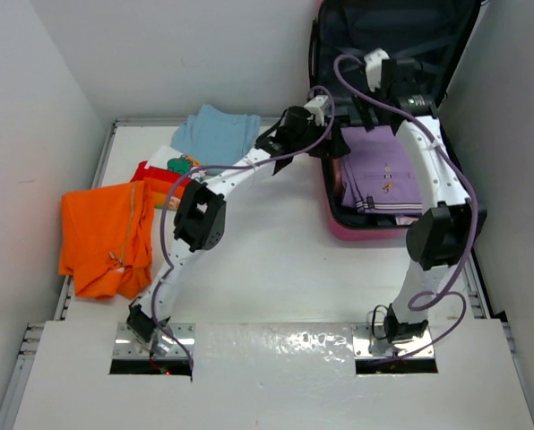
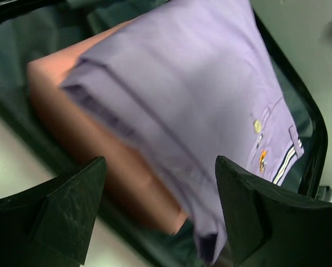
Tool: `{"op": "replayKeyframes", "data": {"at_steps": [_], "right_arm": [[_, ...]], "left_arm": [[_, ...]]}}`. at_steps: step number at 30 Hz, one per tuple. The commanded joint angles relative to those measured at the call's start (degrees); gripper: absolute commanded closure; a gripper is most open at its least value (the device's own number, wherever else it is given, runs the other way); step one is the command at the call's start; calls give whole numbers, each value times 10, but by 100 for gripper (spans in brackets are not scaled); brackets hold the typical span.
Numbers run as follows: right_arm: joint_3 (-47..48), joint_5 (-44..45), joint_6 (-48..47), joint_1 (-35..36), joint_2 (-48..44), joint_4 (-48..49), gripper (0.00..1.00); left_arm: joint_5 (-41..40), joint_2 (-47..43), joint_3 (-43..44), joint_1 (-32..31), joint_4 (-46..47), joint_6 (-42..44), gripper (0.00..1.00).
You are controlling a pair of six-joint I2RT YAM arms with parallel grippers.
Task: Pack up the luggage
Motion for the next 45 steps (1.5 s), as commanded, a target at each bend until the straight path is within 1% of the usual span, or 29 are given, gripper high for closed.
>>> {"op": "replayKeyframes", "data": {"at_steps": [1,3,5,7,9,11,12,13,14,15,16,17,18,19,20,21,23,27,31,33,35,36,37,38,41,42,43,44,45], "right_arm": [[100,-173,-66,4,-21,59,1],[118,-210,-74,-19,26,84,1],[137,-214,-57,-60,68,86,9],[150,-193,-28,-79,87,86,18],[125,-118,-26,-78,88,115,21],[129,-91,-33,-78,79,102,24],[115,-104,-10,-78,66,123,13],[43,-118,-7,-76,23,155,1],[10,-85,-8,-73,1,234,1],[-25,-43,9,-70,-14,275,1],[-25,-2,28,-75,-29,312,1],[-14,-2,28,-83,-25,309,1],[10,-43,39,-96,-11,272,1],[79,-74,40,-120,29,234,1],[86,-77,28,-123,31,216,1],[22,-80,-10,-122,16,246,1],[-38,-58,-33,-116,-23,337,1],[-100,-35,-73,-116,-51,357,4],[-180,-4,-116,-134,-109,392,1],[-248,-18,-115,-175,-160,428,1],[-274,-52,-83,-213,-185,436,1],[-280,-43,-86,-240,-195,431,1],[-278,-43,-86,-243,-194,431,1],[-276,-23,-121,-240,-195,422,1],[-277,3,-180,-168,-207,403,1],[-246,23,-190,-111,-204,377,1],[-226,29,-195,-78,-191,320,1],[-203,29,-190,-49,-184,294,1],[-162,24,-181,26,-176,269,1]], "left_arm": [[34,-80,18,37,-34,11,24],[44,-98,5,57,-53,22,24],[43,-127,-14,76,-70,42,24],[39,-151,-19,106,-85,49,24],[35,-167,-17,129,-109,67,24],[24,-188,-17,170,-135,93,24],[22,-194,-17,187,-143,102,24],[19,-204,-18,218,-151,110,24],[9,-208,-20,232,-165,121,25],[3,-212,-29,248,-168,126,25],[-11,-223,-36,275,-172,135,25],[-18,-228,-42,289,-175,140,25],[-21,-233,-47,302,-176,144,25],[-23,-242,-57,325,-177,153,25],[-33,-247,-59,335,-183,170,25],[-40,-250,-61,344,-187,176,25],[-41,-264,-71,371,-193,183,25],[-34,-296,-110,443,-199,180,25],[-25,-305,-126,478,-229,198,25],[-6,-305,-136,490,-236,208,25],[6,-303,-142,494,-232,216,25],[20,-295,-141,497,-228,224,25],[26,-288,-137,497,-228,228,25],[31,-280,-131,496,-227,228,25],[67,-229,-63,497,-239,225,25],[74,-197,-46,495,-243,226,25],[90,-184,-34,495,-245,230,25],[97,-171,-16,495,-243,230,25],[102,-149,-13,491,-239,236,25]]}}
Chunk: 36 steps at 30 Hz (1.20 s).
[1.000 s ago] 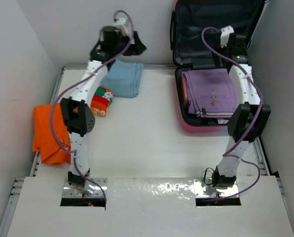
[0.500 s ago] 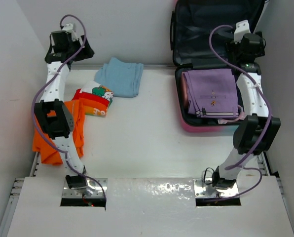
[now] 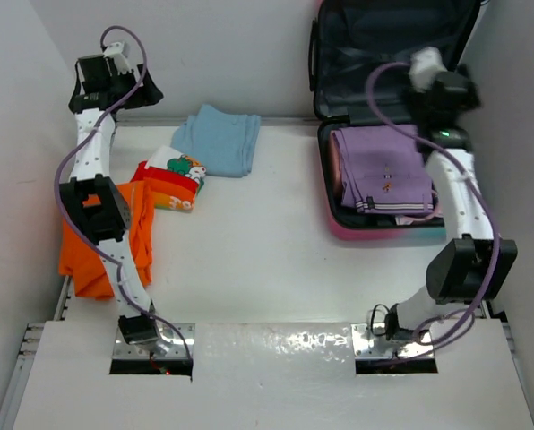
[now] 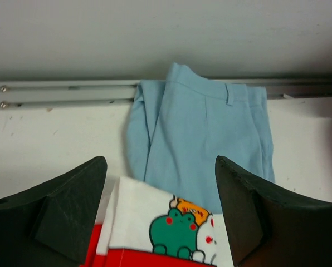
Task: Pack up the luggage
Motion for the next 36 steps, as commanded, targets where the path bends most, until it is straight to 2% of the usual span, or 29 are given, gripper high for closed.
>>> {"op": "replayKeyframes", "data": {"at_steps": [1,2,4,5,6,7,8,9,10,12,13,15,17,20,24,26,29,33,35,36], "right_arm": [[93,-12,-12,173,11,-90,1],[120,-20,15,237,35,-98,1],[155,-55,37,295,73,-120,1],[202,-63,75,339,126,-121,1],[234,-77,106,353,159,-122,1],[262,-145,153,360,192,-119,1],[320,-188,258,362,264,-110,1],[347,-208,309,363,299,-96,3],[391,-233,412,364,365,-66,17],[409,-228,514,363,414,-15,31],[402,-236,596,360,432,7,28],[378,-223,668,361,464,59,17],[339,-217,796,361,491,120,14],[371,-214,868,360,554,132,12],[447,-216,945,358,640,145,12],[427,-233,989,359,662,178,13],[416,-248,997,366,677,177,15],[411,-222,1004,374,693,140,14],[416,-210,1000,379,707,133,19],[416,-202,998,381,711,132,26]], "left_arm": [[50,56,35,-8,13,37,25],[47,71,35,-15,19,43,24],[40,87,35,-26,34,64,22],[36,94,35,-30,41,65,22],[32,107,34,-38,47,66,20],[23,112,33,-40,60,52,20],[20,118,24,-41,70,38,20],[17,117,15,-40,78,22,20],[15,114,-11,-40,100,22,20],[10,97,-40,-41,124,31,20],[10,95,-52,-42,122,36,20],[4,93,-57,-45,101,47,20],[-1,82,-97,-46,104,58,20],[-10,58,-140,-46,128,64,20],[9,49,-145,-46,120,65,20],[7,42,-157,-46,123,65,21],[-2,31,-176,-45,137,72,20],[1,28,-181,-45,142,70,20],[1,26,-181,-45,144,66,20],[3,26,-181,-45,145,66,20]]}}
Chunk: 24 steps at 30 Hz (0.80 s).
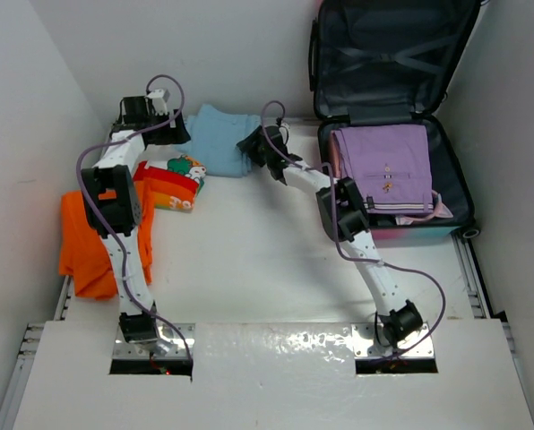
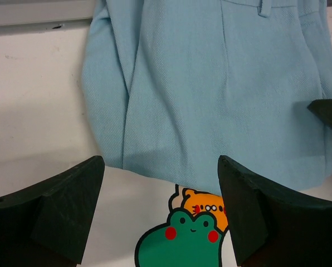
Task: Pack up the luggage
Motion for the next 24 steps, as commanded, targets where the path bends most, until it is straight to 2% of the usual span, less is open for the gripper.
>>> {"op": "replayKeyframes", "data": {"at_steps": [1,3,4,5,7,8,11,12,15,17,21,23,24], "right_arm": [[11,25,22,21,39,-24,51],[16,23,35,21,55,-14,75],[14,12,38,20,57,-10,99],[8,5,33,19,43,-14,100],[-70,11,-23,13,-4,-12,100],[-170,26,-63,7,-79,3,100],[-322,65,-101,-12,-198,56,100],[-395,71,-129,-26,-266,61,100],[-480,61,-229,-43,-357,59,100],[-503,-20,-297,-46,-381,53,100],[-572,-113,-365,-45,-434,-5,100],[-613,-118,-376,-45,-480,-23,100],[-660,-105,-382,-44,-499,-29,100]], "left_arm": [[2,-37,-1,2,27,4,21],[5,-37,1,2,27,-1,21],[8,-39,3,2,27,-2,21],[17,-40,3,2,25,-5,21],[28,-43,5,1,20,-4,21],[37,-48,3,1,18,-6,21],[51,-55,3,-2,12,-3,21],[52,-62,2,-11,9,2,21],[49,-71,0,-37,-9,35,22],[53,-74,-2,-53,-31,59,21],[80,-86,-22,-95,-79,94,21],[99,-89,-47,-104,-120,102,20],[112,-98,-63,-110,-131,101,13]]}}
